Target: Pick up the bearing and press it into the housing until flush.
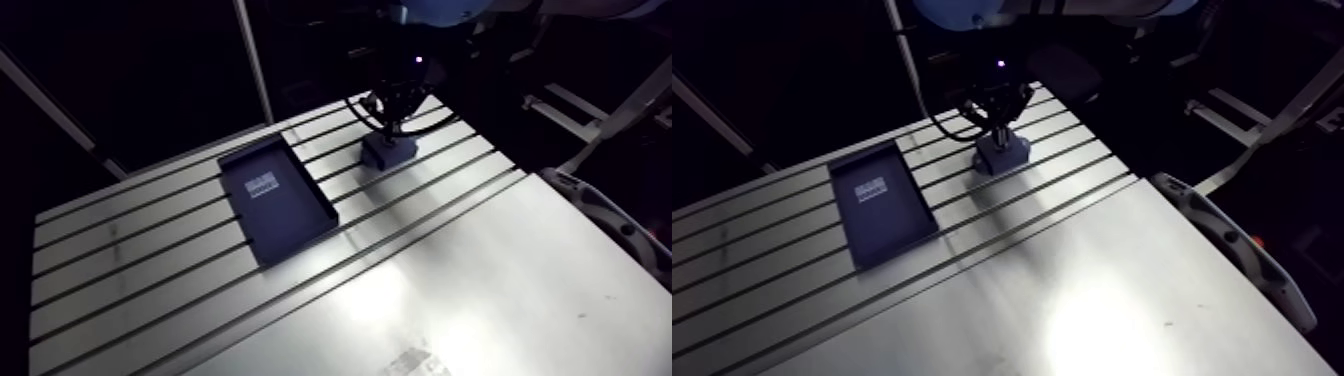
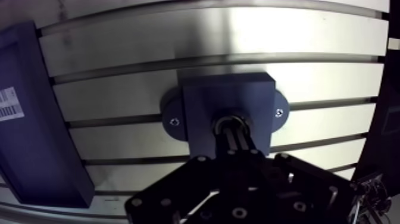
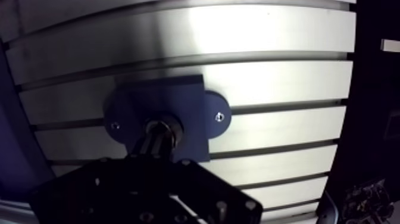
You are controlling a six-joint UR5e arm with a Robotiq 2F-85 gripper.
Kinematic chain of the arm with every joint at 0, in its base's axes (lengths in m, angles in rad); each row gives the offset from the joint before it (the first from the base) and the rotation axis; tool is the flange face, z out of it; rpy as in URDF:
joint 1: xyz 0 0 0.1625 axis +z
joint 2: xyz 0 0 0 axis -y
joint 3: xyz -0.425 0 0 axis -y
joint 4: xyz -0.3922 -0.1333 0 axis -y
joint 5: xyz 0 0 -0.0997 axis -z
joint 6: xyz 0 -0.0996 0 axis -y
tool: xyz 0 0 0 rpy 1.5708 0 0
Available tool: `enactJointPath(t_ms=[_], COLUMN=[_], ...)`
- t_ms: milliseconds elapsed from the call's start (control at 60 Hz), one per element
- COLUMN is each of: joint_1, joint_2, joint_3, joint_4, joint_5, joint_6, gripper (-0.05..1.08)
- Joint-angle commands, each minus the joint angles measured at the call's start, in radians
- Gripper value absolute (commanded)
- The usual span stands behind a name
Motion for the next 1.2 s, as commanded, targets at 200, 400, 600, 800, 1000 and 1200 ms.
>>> enactJointPath(t_ms=[200,400,600,800,1000,1200], joint_1=[0.000,0.000,-0.002,-0.002,-0.002,-0.002], joint_2=[0.001,0.001,0.002,0.011,0.011,0.011], joint_3=[-0.001,-0.001,0.001,0.005,0.005,0.003], joint_4=[-0.001,-0.001,-0.022,-0.041,-0.041,-0.039], joint_5=[0.000,0.000,-0.002,0.001,0.005,0.003], joint_6=[-0.002,-0.004,-0.008,-0.009,-0.010,-0.009], gripper=[0.96,0.96,0.96,0.96,0.96,0.96])
